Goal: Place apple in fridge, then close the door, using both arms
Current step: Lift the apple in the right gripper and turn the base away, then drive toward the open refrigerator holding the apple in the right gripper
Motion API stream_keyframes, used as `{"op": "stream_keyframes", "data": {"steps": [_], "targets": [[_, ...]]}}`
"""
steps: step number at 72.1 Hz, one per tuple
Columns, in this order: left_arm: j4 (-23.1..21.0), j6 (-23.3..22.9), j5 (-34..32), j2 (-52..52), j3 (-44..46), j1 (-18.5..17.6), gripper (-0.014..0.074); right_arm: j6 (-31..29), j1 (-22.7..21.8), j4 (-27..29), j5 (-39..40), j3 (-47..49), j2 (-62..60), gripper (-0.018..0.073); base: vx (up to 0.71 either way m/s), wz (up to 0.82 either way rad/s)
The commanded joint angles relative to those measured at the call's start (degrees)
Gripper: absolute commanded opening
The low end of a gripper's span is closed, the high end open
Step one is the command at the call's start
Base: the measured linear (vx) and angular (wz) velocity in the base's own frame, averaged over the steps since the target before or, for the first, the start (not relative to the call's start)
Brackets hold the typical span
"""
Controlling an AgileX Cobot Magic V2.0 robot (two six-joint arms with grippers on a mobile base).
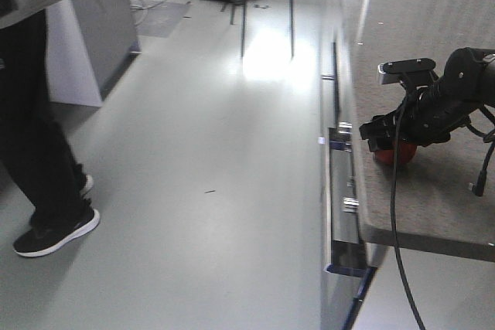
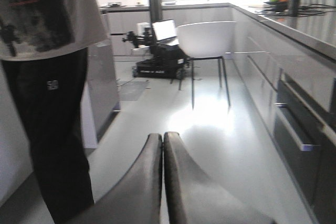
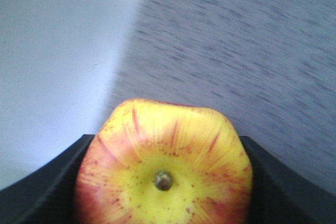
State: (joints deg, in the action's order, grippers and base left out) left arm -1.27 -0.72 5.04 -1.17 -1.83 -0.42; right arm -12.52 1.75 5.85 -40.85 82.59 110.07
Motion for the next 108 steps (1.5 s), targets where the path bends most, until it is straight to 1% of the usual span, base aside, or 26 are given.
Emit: {"op": "stream_keyframes", "data": {"steps": [1,32,108], "targets": [[-0.4,0.0,-4.7,-0.4,0.1,-0.3,-0.0006,-0.5,0.1,0.9,1.0,1.5,-2.8,0.0174,-0.04,0.46],[-0.4,0.0,-4.7,-0.4,0.1,-0.3,-0.0006,-0.5,0.1,0.9,1.0,1.5,-2.8,0.0174,-0.04,0.51],[-0.4,0.0,-4.7,-0.4,0.1,-0.3,-0.0006,-0.5,0.1,0.9,1.0,1.5,-2.8,0.0174,-0.05,0.6]]}}
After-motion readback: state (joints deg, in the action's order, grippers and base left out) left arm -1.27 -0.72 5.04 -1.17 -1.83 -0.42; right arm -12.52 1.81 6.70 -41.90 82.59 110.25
